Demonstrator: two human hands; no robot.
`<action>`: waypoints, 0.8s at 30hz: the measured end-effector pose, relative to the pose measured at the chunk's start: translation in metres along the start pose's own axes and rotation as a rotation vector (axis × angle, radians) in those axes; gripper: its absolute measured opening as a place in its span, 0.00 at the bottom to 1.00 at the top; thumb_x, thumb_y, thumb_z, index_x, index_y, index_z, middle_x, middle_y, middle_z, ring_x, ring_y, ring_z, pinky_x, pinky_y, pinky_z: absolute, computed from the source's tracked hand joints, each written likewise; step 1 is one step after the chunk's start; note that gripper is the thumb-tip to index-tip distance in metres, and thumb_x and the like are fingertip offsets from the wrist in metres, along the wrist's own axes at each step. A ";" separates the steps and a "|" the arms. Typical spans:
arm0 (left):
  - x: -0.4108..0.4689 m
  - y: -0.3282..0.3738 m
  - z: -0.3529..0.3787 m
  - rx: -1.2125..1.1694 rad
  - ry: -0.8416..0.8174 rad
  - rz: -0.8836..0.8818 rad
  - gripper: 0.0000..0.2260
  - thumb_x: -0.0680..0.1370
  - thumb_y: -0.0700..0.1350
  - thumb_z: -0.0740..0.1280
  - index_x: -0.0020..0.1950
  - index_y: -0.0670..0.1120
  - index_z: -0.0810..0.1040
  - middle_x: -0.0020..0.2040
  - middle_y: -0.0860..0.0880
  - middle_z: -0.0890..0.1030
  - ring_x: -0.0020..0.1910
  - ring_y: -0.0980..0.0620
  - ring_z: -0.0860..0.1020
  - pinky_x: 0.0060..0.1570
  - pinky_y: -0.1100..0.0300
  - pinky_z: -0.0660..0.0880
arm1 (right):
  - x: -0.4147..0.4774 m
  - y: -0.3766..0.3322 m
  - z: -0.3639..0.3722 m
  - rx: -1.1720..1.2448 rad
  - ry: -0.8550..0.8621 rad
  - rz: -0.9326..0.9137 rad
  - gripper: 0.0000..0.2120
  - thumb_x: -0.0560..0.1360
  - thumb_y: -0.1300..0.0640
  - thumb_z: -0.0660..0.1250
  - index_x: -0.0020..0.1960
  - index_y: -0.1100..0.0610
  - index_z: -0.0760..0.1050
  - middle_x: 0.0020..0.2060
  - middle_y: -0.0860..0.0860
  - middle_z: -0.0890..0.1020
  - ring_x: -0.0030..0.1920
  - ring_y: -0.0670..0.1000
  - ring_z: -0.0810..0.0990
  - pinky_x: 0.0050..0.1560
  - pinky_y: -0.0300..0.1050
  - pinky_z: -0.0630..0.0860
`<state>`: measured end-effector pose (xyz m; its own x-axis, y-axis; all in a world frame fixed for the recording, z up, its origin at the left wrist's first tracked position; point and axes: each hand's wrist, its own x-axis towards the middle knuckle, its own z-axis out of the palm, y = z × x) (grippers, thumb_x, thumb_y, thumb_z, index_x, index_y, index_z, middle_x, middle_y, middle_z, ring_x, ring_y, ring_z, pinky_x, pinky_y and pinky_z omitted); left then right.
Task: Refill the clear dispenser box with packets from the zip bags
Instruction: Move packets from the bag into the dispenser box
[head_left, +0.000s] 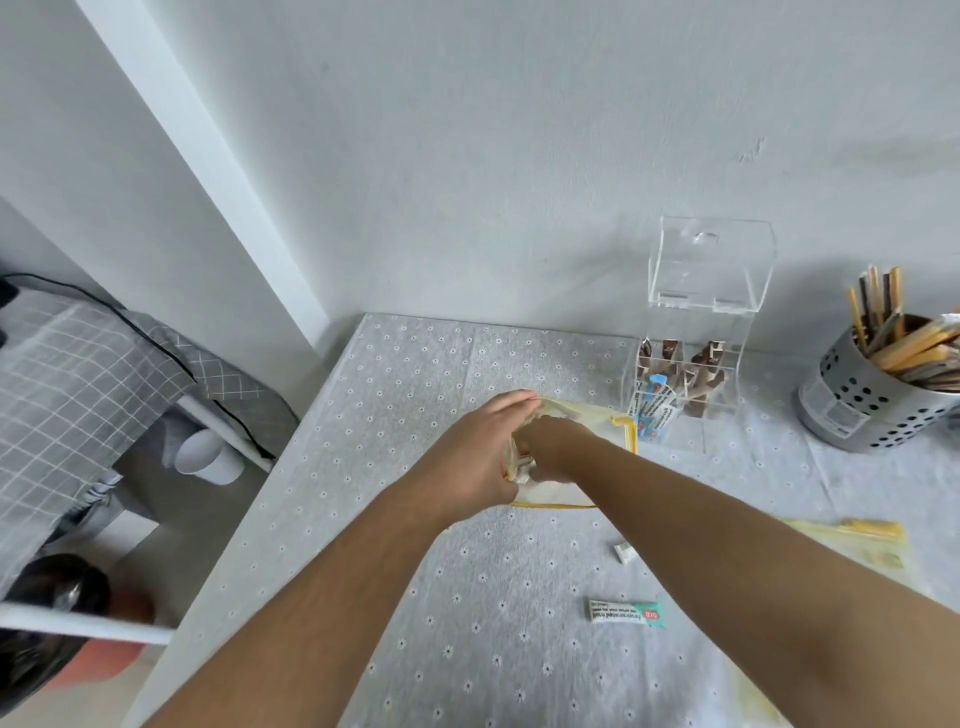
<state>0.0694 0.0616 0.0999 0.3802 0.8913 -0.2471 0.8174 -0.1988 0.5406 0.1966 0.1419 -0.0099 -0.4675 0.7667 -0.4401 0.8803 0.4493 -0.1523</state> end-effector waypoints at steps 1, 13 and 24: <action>-0.001 0.000 0.000 0.003 0.004 0.002 0.38 0.69 0.34 0.70 0.76 0.51 0.59 0.75 0.61 0.55 0.57 0.49 0.75 0.47 0.73 0.65 | 0.000 0.001 -0.003 0.043 0.018 -0.010 0.17 0.72 0.58 0.68 0.61 0.57 0.74 0.56 0.53 0.79 0.54 0.54 0.78 0.52 0.48 0.76; -0.005 0.002 0.003 0.003 0.032 -0.001 0.36 0.70 0.36 0.70 0.75 0.50 0.60 0.75 0.60 0.56 0.59 0.48 0.75 0.49 0.72 0.65 | -0.012 -0.008 -0.008 0.586 0.045 0.145 0.15 0.71 0.58 0.70 0.27 0.49 0.72 0.26 0.46 0.76 0.28 0.42 0.73 0.34 0.34 0.70; 0.001 0.005 0.004 0.070 0.032 -0.023 0.39 0.69 0.33 0.69 0.76 0.51 0.58 0.76 0.61 0.55 0.50 0.54 0.75 0.46 0.70 0.66 | -0.041 -0.008 -0.026 0.486 0.200 0.170 0.10 0.74 0.61 0.65 0.51 0.65 0.80 0.49 0.61 0.83 0.38 0.52 0.76 0.40 0.45 0.72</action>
<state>0.0757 0.0596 0.0989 0.3476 0.9085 -0.2320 0.8544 -0.2050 0.4774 0.2063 0.1189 0.0327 -0.2797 0.9034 -0.3250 0.8588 0.0841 -0.5054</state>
